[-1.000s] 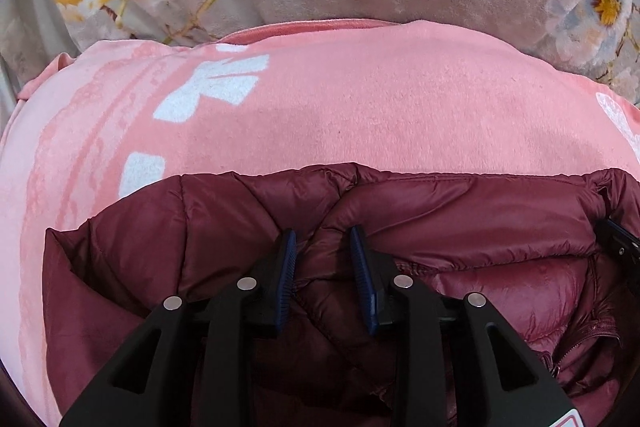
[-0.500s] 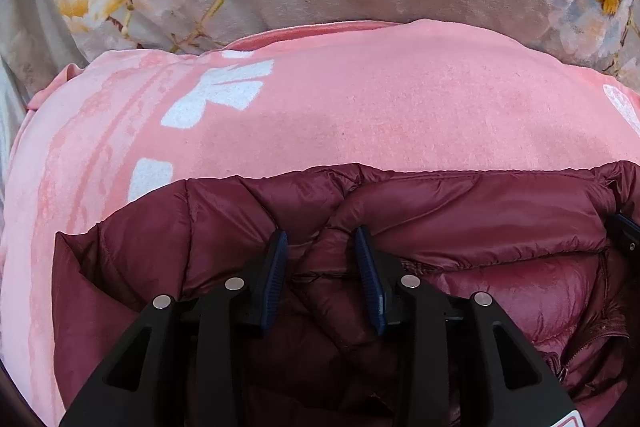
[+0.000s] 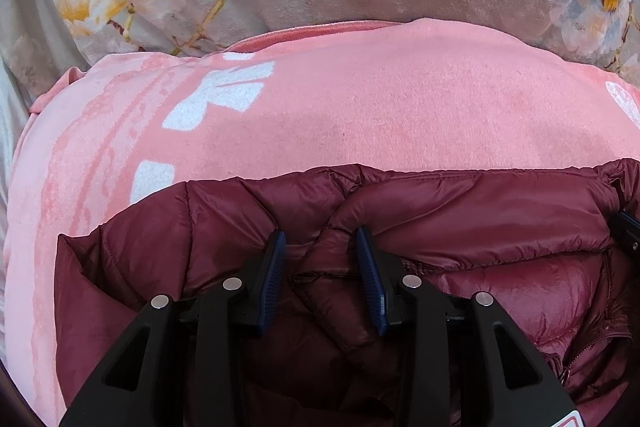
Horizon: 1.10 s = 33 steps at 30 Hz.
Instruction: Fold large clothes
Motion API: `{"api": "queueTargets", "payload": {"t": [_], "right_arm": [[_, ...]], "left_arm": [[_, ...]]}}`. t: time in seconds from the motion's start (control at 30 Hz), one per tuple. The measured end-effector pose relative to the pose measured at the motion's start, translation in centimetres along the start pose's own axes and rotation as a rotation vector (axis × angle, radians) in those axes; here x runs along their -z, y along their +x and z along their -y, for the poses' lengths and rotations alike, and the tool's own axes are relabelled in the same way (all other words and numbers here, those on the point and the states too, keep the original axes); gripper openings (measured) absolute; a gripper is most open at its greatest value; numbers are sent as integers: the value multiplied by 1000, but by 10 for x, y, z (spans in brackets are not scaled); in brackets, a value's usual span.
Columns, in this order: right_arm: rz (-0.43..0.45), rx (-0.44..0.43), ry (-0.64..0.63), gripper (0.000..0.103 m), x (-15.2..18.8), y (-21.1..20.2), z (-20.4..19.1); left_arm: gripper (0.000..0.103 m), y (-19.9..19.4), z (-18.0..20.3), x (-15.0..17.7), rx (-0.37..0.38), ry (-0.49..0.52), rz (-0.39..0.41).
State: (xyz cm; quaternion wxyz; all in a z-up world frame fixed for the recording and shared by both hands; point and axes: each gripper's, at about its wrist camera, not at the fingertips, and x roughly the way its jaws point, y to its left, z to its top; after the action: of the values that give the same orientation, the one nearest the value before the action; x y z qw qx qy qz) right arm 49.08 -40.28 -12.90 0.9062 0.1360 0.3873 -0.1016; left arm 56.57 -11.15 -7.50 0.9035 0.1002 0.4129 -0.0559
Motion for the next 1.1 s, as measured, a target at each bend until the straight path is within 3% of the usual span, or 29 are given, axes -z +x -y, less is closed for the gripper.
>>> {"api": "queueTargets", "payload": {"t": [0.17,0.33,0.43,0.5,0.53,0.6,0.73,0.8,0.97,1.03,1.1], "right_arm": [[-11,8,-3,7,-2,5,-2],[-10,26,-14,7,-1,0,-6],[0,13,29,7,14,-43,6],[22,-9,42,17,30,-83,18],[31,-19,46,23,41,-104,24],[49,-43,70,44,74,-157,49],[30,-22,146,53,150,-242,92],[10,20,195,60,193,-276,108],[-33,142,236,61,288,-334,127],[-11,107,254,62,312,-354,128],[22,10,285,70,327,-367,129]], "left_arm": [[41,4,1,0,-22,10,-4],[61,4,2,-1,-111,21,-6],[63,-22,-8,11,-108,15,-6],[63,-58,-26,32,-26,-30,-7],[63,-76,-37,46,17,-49,-14],[63,-102,-53,70,61,-71,-43],[64,-152,-111,138,134,-111,-88],[71,-176,-142,178,142,-146,-122],[73,-210,-209,270,180,-250,-250],[73,-222,-228,293,187,-292,-255],[73,-237,-241,313,214,-336,-226]]}}
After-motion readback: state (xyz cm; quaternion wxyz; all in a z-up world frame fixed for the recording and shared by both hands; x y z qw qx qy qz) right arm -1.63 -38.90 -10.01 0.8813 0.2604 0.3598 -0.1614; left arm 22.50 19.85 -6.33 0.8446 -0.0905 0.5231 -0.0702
